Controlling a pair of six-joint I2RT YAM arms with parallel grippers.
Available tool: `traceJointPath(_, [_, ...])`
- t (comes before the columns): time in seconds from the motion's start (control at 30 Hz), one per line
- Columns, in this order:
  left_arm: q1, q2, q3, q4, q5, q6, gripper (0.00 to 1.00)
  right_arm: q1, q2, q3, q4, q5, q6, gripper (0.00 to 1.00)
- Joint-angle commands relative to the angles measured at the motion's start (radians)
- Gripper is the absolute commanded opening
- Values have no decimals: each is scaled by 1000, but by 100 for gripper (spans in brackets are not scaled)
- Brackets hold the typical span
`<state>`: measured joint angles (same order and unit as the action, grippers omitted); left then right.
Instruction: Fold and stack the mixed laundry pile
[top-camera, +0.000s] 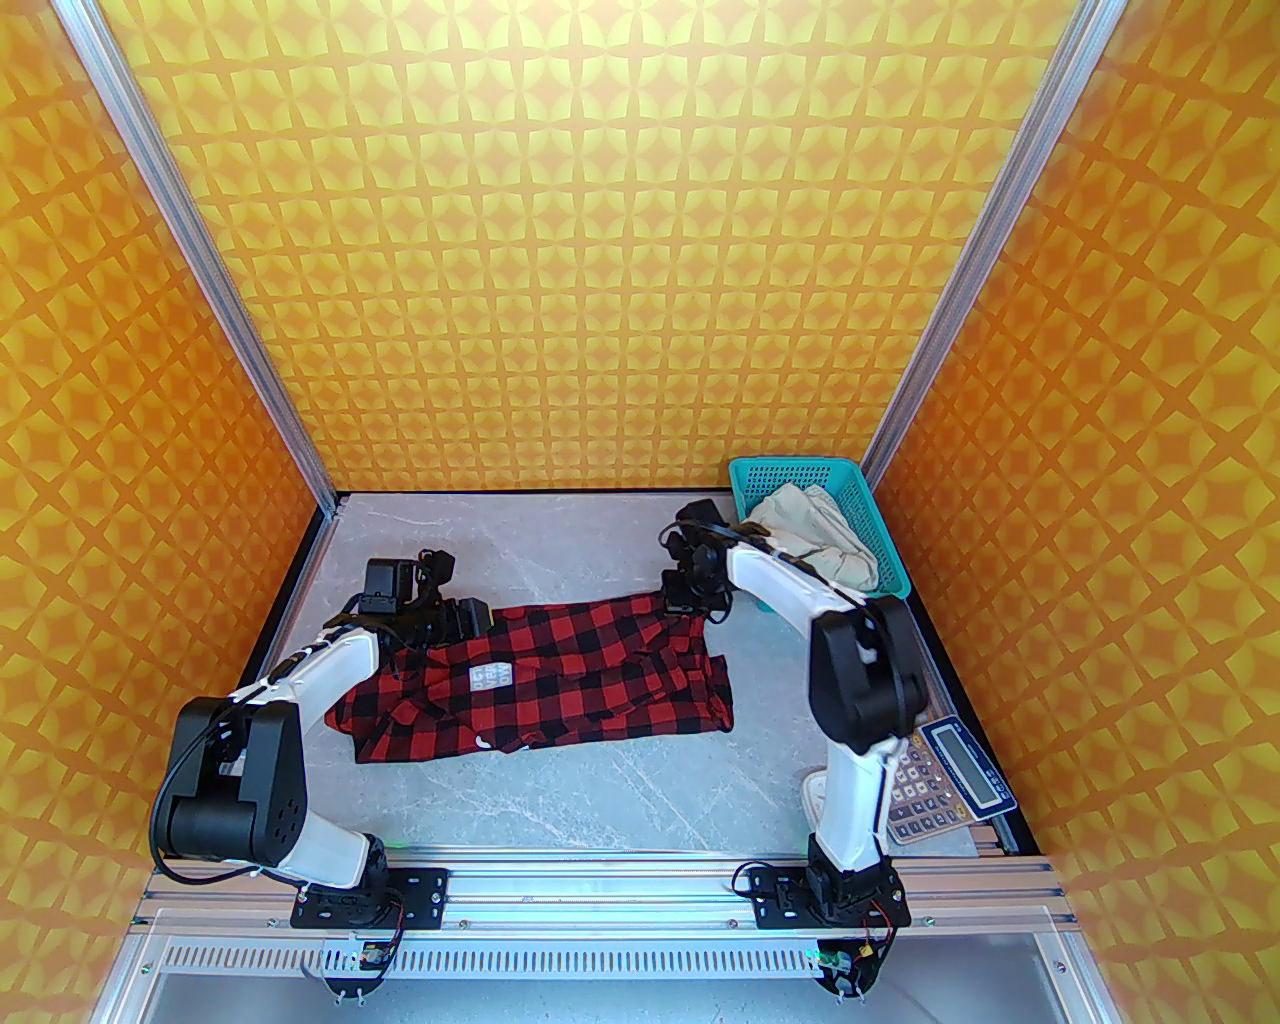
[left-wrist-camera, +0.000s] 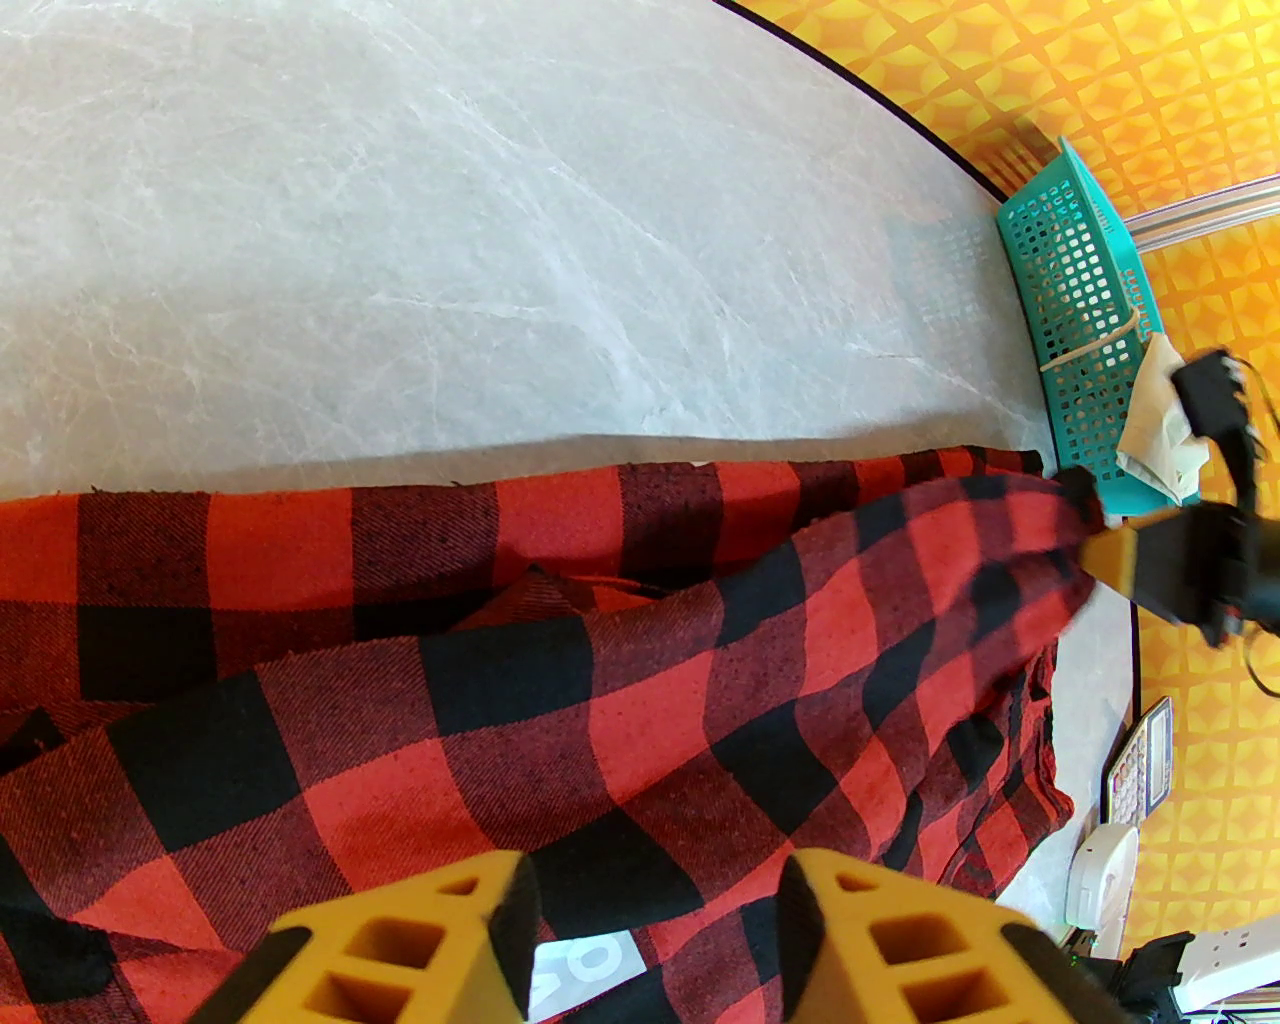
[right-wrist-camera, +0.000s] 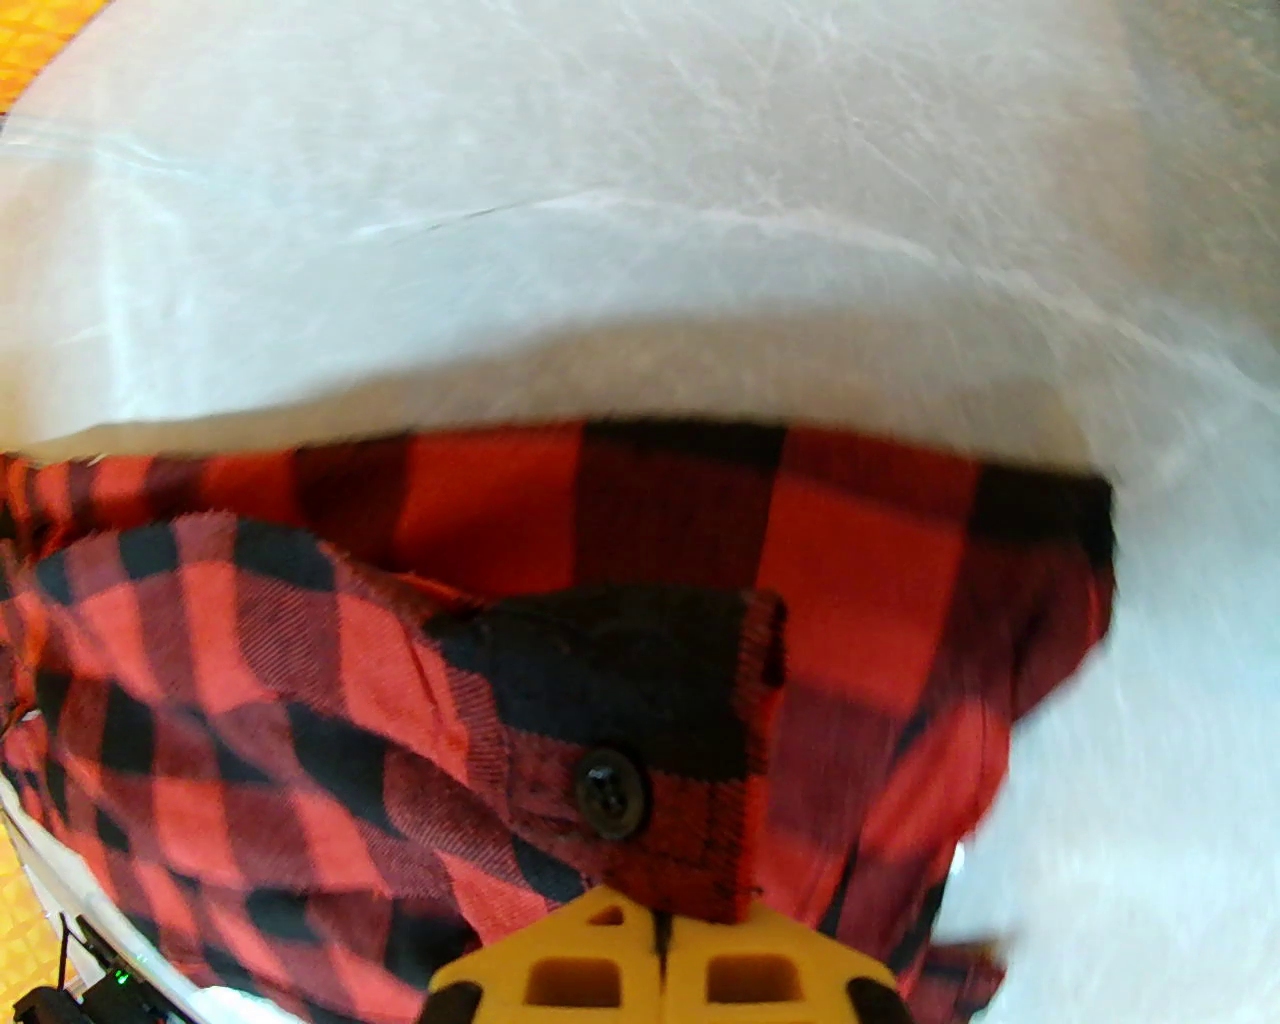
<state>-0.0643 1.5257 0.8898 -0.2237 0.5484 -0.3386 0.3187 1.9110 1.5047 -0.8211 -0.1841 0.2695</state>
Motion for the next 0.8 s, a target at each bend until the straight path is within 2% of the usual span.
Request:
traceJointPath(0.0, [3,15,-9,14,-1,7,45,6,-63,-62,17,-20,46,0])
traceJointPath(0.2, [-1,61,-8,46,22,-9,45,-3,-18,-94,24,26,34,0])
traceJointPath(0.33, [-2,85,-18,66,24,-16,45,-11,88,-68,27,127,17,10])
traceJointPath(0.37, [-2,83,-20,66,24,-17,45,-10,113,-54,24,157,9,15])
traceJointPath(0.47, [-2,42,-30,49,21,-17,45,-12,160,5,-13,204,-13,23])
traceJointPath(0.63, [-2,-98,-38,-97,-81,-20,44,-9,70,32,-58,215,-21,27])
traceJointPath(0.77, [-3,-232,-93,-233,-191,-69,46,17,-97,-24,-28,225,-29,33])
